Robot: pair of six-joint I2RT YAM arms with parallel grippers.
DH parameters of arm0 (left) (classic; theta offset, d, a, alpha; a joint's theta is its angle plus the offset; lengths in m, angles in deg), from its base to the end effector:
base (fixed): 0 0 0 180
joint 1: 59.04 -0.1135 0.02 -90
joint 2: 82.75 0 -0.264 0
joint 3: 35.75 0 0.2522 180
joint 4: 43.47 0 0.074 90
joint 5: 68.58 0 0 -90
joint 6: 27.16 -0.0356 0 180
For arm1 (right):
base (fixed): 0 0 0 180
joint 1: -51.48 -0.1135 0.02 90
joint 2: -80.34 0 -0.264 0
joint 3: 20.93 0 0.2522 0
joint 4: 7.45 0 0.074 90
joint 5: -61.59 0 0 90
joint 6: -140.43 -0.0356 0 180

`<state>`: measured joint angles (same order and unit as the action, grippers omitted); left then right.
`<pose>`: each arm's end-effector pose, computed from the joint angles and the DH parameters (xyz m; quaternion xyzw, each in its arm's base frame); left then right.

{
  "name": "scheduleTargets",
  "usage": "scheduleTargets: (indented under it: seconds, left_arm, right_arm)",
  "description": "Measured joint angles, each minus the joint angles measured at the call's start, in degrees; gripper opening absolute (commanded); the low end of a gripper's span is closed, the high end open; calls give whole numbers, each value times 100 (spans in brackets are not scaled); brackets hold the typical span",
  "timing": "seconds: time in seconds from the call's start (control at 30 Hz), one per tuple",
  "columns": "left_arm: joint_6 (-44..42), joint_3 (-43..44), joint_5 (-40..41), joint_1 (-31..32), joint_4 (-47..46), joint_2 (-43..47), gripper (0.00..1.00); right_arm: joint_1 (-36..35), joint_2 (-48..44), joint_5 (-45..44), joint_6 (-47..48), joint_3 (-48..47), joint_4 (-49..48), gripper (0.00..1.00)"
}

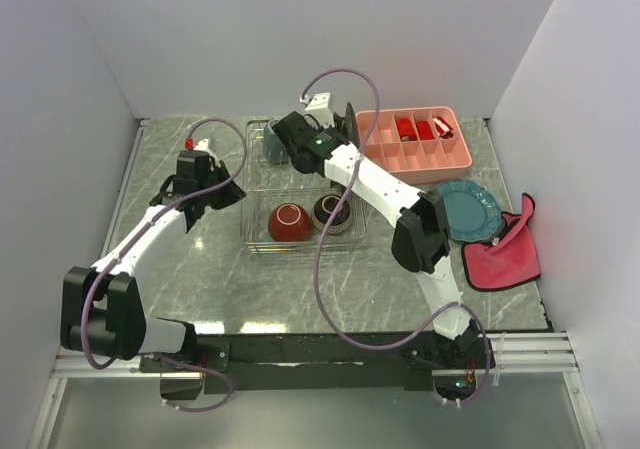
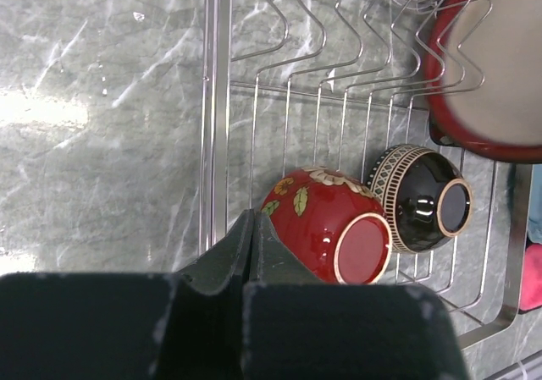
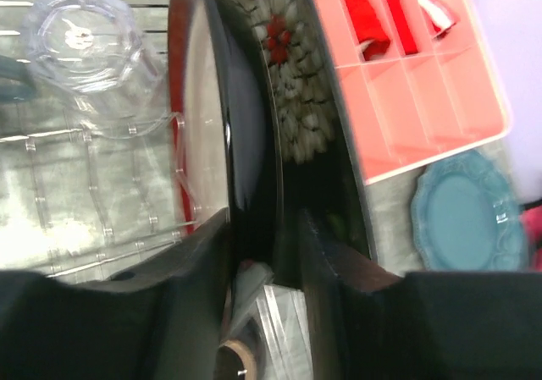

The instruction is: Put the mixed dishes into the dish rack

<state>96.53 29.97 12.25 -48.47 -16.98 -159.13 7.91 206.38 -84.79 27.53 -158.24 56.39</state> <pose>0.2867 -0.0593 0.2575 -0.1440 0.8817 -0.2334 0.3840 0.3679 0.3091 0.3018 -0.0006 0.8484 -0.2192 0.4818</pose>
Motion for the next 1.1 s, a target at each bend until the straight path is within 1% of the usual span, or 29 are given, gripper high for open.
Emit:
scheduleTargets:
  seconds: [0.03, 0.13, 0.3, 0.47, 0.5, 0.53, 0.57, 0.63, 0.67, 0.7, 0.77, 0.83, 0.93, 0.97, 1.03, 1.1]
  left_arm:
    - [4, 17, -15, 0, 0, -17, 1]
    - [11, 59, -68, 0, -2, -68, 1]
    - [20, 114, -149, 0, -7, -109, 1]
    - [20, 120, -155, 0, -7, -107, 1]
    - [20, 120, -155, 0, -9, -105, 1]
    - [20, 120, -153, 0, -7, -103, 1]
    - [15, 120, -153, 0, -7, -101, 7]
    - [-28, 120, -153, -4, -7, -81, 17]
    - [-74, 120, -153, -4, -7, -57, 34]
    - [-138, 127, -153, -4, 0, -22, 42]
    - [-267, 175, -192, -7, -2, 83, 53]
    - [-380, 249, -264, -9, -4, 212, 56]
    - [-518, 407, -417, -11, -50, 409, 67]
    - [-564, 457, -461, -9, -55, 452, 69]
    - [-634, 544, -542, -9, -79, 527, 73]
    - [-726, 573, -612, -11, -90, 566, 75]
  right_arm:
    - [7, -31, -2, 57, 48, -11, 52]
    - [52, -179, -24, 247, 219, -68, 57]
    - [66, -540, 72, 483, 444, -352, 59]
    - [17, -1003, -101, 855, 592, -533, 61]
    - [4, -1095, -118, 955, 592, -605, 65]
    - [2, -1180, -127, 1058, 592, -678, 77]
    - [0, -1268, -125, 1139, 592, -758, 81]
    - [22, -1451, -66, 1377, 592, -903, 81]
    - [48, -1565, 66, 1510, 595, -949, 81]
    - [79, -1672, 208, 1611, 623, -990, 81]
    - [247, -2109, 588, 1821, 970, -1141, 78]
    - [568, -2579, 951, 1954, 1377, -1165, 78]
    - [1547, -3370, 1668, 2111, 2173, -1156, 78]
    - [1906, -3593, 1880, 2177, 2439, -1156, 79]
    - [2605, -3982, 2330, 2496, 3067, -1187, 84]
    - [2979, -4341, 2588, 2988, 3895, -1320, 86]
